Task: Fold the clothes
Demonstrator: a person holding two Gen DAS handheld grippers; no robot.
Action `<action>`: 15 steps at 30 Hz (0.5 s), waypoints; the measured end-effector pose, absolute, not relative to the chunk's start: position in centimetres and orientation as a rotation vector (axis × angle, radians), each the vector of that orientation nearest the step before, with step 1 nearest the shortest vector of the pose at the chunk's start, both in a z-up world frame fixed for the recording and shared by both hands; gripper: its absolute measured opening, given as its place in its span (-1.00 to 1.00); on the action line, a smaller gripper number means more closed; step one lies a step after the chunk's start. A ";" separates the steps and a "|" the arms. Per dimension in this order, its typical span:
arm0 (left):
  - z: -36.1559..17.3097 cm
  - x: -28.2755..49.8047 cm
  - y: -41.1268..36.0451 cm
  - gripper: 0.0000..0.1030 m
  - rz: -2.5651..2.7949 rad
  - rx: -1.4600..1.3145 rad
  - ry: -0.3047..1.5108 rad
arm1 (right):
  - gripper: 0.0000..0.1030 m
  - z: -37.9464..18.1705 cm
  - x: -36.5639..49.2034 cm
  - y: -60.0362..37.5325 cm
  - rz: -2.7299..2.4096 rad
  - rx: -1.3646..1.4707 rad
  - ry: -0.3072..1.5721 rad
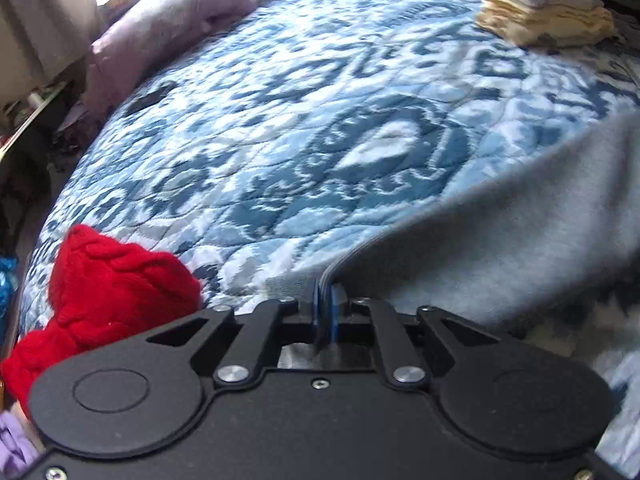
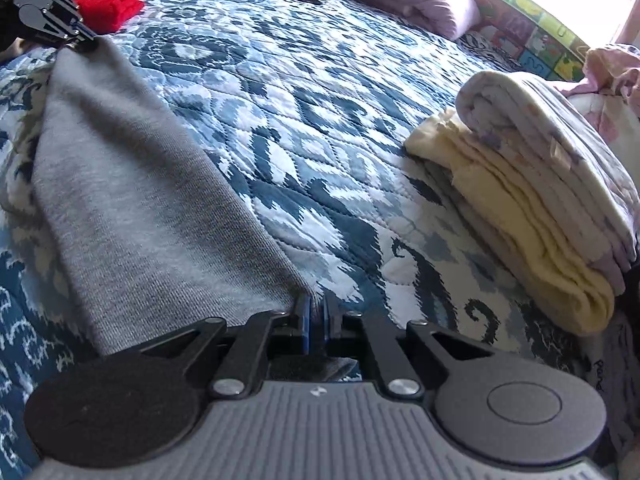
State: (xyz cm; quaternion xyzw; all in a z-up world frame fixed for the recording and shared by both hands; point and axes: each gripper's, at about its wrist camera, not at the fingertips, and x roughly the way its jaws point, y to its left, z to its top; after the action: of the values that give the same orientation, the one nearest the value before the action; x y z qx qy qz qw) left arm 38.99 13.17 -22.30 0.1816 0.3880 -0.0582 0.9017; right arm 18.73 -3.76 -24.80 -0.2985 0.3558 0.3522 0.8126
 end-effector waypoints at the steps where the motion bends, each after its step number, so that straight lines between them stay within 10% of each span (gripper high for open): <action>1: -21.9 38.7 13.7 -0.51 -0.092 0.336 0.783 | -0.83 -24.8 18.6 -3.6 0.740 -0.641 0.755; 6: -19.3 35.1 16.9 -0.48 0.117 0.185 0.672 | -0.32 -22.9 17.1 -4.5 0.660 -0.587 0.692; 15: -19.9 31.2 14.7 -0.48 -0.056 -0.063 0.604 | -0.31 -22.2 11.5 -4.1 0.723 -0.482 0.634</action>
State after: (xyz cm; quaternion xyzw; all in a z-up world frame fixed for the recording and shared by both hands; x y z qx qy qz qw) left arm 31.24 14.72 -19.94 -0.0310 0.2975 -0.0278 0.9538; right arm 11.54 -4.08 -22.15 -0.2298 0.3019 0.3443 0.8588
